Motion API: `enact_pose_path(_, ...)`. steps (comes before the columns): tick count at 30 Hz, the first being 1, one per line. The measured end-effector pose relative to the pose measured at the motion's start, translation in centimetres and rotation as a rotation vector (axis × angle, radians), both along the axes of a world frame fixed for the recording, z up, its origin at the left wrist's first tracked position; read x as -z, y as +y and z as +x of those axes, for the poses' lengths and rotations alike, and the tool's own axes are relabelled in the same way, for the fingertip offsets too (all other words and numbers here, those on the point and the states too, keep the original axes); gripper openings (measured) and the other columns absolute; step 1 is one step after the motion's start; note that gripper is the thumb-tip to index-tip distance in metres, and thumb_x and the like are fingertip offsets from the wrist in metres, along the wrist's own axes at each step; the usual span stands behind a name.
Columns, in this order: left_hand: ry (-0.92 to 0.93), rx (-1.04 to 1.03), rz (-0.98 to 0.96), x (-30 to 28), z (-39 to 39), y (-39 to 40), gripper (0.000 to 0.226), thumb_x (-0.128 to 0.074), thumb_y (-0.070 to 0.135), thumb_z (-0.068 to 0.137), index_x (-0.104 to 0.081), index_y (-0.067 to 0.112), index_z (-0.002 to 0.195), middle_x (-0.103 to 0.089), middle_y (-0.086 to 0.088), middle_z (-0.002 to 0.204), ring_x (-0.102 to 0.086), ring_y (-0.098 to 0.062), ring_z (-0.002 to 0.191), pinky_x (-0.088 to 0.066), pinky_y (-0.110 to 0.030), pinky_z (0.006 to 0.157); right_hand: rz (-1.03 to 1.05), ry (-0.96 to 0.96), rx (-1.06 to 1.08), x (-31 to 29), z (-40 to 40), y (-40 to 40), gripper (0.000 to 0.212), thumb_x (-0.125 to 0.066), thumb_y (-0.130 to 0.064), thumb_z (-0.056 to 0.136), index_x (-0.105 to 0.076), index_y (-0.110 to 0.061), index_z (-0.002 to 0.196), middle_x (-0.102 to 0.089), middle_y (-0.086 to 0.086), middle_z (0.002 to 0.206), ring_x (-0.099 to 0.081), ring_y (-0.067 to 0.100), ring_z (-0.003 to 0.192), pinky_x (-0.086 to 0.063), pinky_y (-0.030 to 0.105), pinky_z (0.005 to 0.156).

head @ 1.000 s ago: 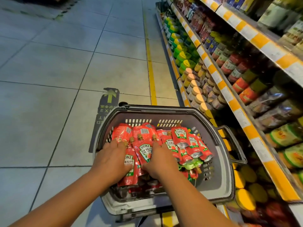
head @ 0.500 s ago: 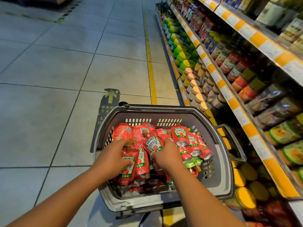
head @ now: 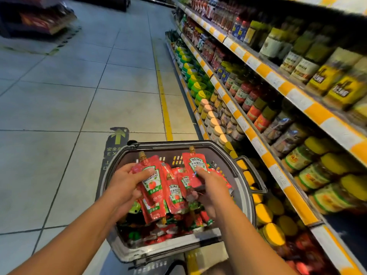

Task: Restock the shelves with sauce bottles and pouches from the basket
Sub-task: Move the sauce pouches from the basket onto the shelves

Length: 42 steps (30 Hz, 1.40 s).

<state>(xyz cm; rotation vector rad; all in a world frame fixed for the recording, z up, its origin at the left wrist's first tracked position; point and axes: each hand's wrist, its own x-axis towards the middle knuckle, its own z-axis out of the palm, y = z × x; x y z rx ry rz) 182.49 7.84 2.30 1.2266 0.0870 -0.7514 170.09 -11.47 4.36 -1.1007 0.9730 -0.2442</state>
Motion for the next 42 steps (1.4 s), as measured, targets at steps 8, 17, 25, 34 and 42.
enact_pose_path(8, 0.174, 0.159, -0.132, -5.3, -4.9, -5.6, 0.020, -0.063, 0.008, 0.098, -0.061, -0.001, 0.116, -0.072, -0.013, 0.102, -0.073, -0.034, 0.062, -0.064, -0.049, 0.059, -0.022, -0.093, 0.226, -6.3, -10.5, -4.8, 0.025, -0.065, -0.028, 0.098, -0.068, -0.012, 0.117, -0.079, 0.012, 0.098, -0.072, 0.022, 0.072, -0.053, 0.031, 0.057)
enact_pose_path(17, -0.088, 0.464, -0.280, -12.2, -15.6, -13.7, 0.060, -0.075, -0.012, 0.076, -0.058, 0.013, 0.127, -0.075, -0.024, 0.111, -0.075, -0.041, 0.090, -0.064, -0.056, 0.071, -0.326, -0.224, 0.444, -14.3, -27.9, -6.0, 0.016, -0.068, -0.016, 0.095, -0.071, -0.015, 0.111, -0.079, 0.009, 0.104, -0.075, 0.017, 0.078, -0.053, 0.033, 0.070)
enact_pose_path(25, -0.325, 0.723, -0.414, -19.1, -26.3, -19.6, 0.053, -0.079, -0.005, 0.079, -0.060, 0.015, 0.124, -0.077, -0.015, 0.111, -0.076, -0.036, 0.098, -0.062, -0.041, 0.066, -0.626, -0.206, 0.660, -20.4, -40.0, -5.1, 0.026, -0.072, -0.009, 0.092, -0.069, -0.018, 0.117, -0.079, 0.001, 0.104, -0.077, 0.019, 0.095, -0.059, 0.023, 0.063)
enact_pose_path(34, -0.598, 0.865, -0.463, -24.4, -35.4, -25.6, 0.038, -0.078, -0.002, 0.085, -0.066, 0.017, 0.115, -0.079, -0.009, 0.105, -0.077, -0.029, 0.098, -0.062, -0.041, 0.075, -0.989, -0.025, 0.931, -23.3, -47.4, -5.9, 0.022, -0.073, -0.009, 0.092, -0.069, -0.029, 0.101, -0.075, -0.015, 0.092, -0.071, -0.001, 0.083, -0.055, 0.017, 0.061)
enact_pose_path(42, -0.813, 0.839, -0.519, -27.9, -41.9, -30.2, 0.031, -0.082, 0.002, 0.085, -0.070, 0.027, 0.099, -0.077, 0.007, 0.095, -0.076, -0.010, 0.090, -0.062, -0.027, 0.067, -1.044, 0.190, 1.064, -24.0, -49.1, -7.8, 0.020, -0.063, -0.011, 0.100, -0.056, -0.027, 0.109, -0.064, -0.013, 0.099, -0.065, 0.011, 0.093, -0.050, 0.026, 0.069)
